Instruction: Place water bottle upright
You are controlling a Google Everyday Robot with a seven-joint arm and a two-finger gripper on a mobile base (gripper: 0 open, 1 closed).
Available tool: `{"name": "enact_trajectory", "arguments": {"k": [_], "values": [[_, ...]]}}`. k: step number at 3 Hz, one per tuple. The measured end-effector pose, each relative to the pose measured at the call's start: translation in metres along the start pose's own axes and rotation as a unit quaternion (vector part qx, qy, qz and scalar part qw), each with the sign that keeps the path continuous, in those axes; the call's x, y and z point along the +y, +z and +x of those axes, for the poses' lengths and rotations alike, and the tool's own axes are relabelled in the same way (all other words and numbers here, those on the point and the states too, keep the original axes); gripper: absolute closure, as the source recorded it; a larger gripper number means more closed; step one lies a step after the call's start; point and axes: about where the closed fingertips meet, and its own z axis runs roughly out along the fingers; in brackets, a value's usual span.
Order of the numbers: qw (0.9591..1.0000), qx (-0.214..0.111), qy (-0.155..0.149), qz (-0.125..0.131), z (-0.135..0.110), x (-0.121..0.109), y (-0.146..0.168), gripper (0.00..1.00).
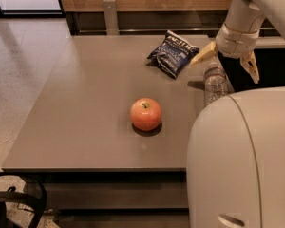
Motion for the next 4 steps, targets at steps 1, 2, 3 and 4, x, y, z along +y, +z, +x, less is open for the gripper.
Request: {"name": "enact_trajectory", "arguments": {"k": [1, 2, 3, 4], "values": [[1.0000, 0.002, -0.007, -0.006, -0.001, 0.001, 0.010, 0.00], [0.9998, 0.007, -0.014, -0.013, -0.003, 0.001, 0.021, 0.00], [0.9996, 0.012, -0.019, -0.018, -0.004, 0.001, 0.029, 0.15], [0.9996, 0.010, -0.019, -0.018, -0.006, 0.003, 0.031, 0.38]]}}
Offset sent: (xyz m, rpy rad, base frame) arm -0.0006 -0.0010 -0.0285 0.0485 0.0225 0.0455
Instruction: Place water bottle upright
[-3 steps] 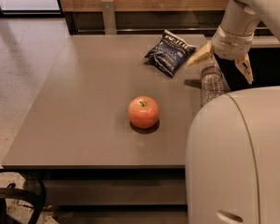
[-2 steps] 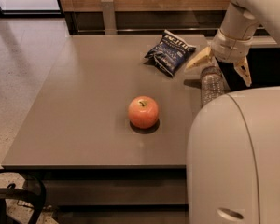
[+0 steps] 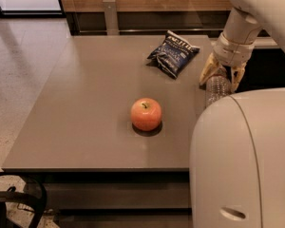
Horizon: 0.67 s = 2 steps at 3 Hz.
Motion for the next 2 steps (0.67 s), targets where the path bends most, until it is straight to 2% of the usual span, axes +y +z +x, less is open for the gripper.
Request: {"name": "enact_trajectory", "arguments": {"k": [1, 2], "values": [[1.0000, -0.001, -0.001, 0.000, -0.0021, 0.0015, 0.0032, 0.69], [1.0000, -0.002, -0.001, 0.000, -0.0027, 0.0019, 0.0037, 0.92]]}}
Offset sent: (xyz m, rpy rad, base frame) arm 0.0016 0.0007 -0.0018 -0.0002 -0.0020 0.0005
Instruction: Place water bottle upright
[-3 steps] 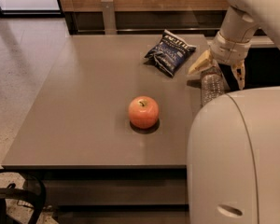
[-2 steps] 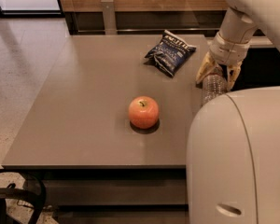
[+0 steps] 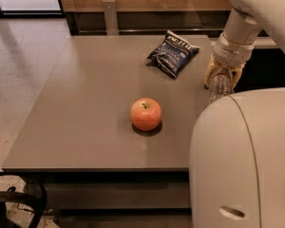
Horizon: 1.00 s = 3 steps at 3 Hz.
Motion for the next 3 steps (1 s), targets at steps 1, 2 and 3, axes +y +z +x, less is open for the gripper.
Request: {"name": "enact_trajectory", "arguments": {"k": [1, 2, 3], "values": [[1.0000, 0.000, 0.000, 0.000, 0.0000, 0.0001, -0.0008, 1.00], [1.0000, -0.003, 0.001, -0.001, -0.0015, 0.0001, -0.0013, 1.00], [1.0000, -0.006, 0.002, -0.001, -0.0028, 0.0000, -0.0019, 1.00]]}}
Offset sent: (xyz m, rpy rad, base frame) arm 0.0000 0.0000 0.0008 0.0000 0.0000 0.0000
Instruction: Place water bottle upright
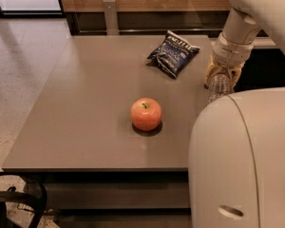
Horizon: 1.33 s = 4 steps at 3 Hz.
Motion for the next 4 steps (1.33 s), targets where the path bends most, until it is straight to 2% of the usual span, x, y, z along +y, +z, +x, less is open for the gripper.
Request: {"name": "enact_trajectory", "arguments": {"k": [1, 2, 3, 4], "values": [[0.9989, -0.038, 0.003, -0.026, -0.008, -0.012, -0.024, 1.00], [0.9952, -0.082, 0.003, -0.052, -0.014, -0.027, -0.055, 1.00], [0.9884, -0.128, -0.010, -0.081, -0.022, -0.038, -0.084, 1.00], [0.9700, -0.208, -0.061, -0.111, -0.037, -0.043, -0.131, 1.00]]}}
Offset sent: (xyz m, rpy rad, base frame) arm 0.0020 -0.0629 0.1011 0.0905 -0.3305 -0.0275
